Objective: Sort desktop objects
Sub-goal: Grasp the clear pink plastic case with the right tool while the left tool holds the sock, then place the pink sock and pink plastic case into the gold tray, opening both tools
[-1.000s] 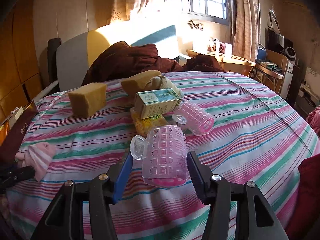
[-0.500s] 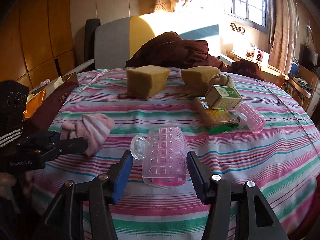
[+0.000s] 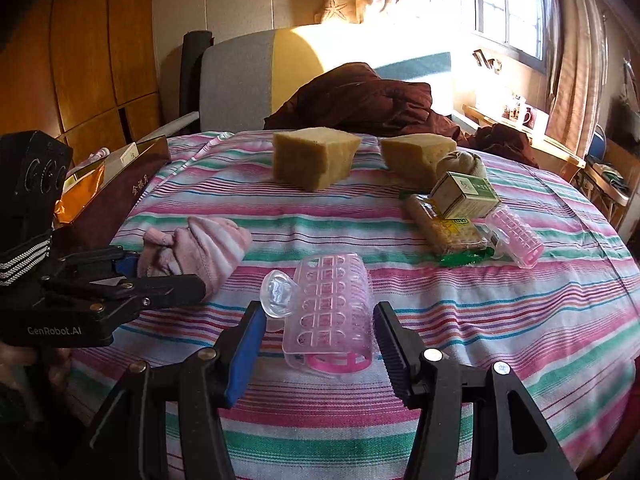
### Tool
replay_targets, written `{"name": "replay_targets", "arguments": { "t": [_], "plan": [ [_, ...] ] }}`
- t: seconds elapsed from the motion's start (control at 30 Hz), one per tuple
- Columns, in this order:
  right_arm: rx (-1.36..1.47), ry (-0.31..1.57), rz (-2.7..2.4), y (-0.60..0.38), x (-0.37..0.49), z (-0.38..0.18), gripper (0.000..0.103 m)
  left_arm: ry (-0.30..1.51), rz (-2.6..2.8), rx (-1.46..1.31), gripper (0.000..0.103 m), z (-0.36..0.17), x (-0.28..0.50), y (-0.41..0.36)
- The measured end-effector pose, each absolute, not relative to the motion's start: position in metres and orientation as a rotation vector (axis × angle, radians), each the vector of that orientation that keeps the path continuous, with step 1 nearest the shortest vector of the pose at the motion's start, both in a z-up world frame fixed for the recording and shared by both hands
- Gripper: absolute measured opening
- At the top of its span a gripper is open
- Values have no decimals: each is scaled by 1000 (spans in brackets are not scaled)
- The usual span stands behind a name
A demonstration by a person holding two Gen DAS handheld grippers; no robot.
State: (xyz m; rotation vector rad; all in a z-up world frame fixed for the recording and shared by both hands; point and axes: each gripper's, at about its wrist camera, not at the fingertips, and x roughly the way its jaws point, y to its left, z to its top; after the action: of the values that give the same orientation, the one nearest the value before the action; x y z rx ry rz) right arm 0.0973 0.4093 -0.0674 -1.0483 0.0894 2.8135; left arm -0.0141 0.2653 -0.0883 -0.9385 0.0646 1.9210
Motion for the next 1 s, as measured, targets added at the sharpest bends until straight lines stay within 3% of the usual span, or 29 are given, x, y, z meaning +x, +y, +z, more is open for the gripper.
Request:
{"name": "replay_targets", "arguments": {
  "t": [0.4,1.0],
  "plan": [
    [-1022,130,2816,410,98,-70,57,99,1988,-931,35,-87,-7,266],
    [-948,130,2953,371,88,-38,57,97,2132,-778,35,-30,35,204]
  ]
}}
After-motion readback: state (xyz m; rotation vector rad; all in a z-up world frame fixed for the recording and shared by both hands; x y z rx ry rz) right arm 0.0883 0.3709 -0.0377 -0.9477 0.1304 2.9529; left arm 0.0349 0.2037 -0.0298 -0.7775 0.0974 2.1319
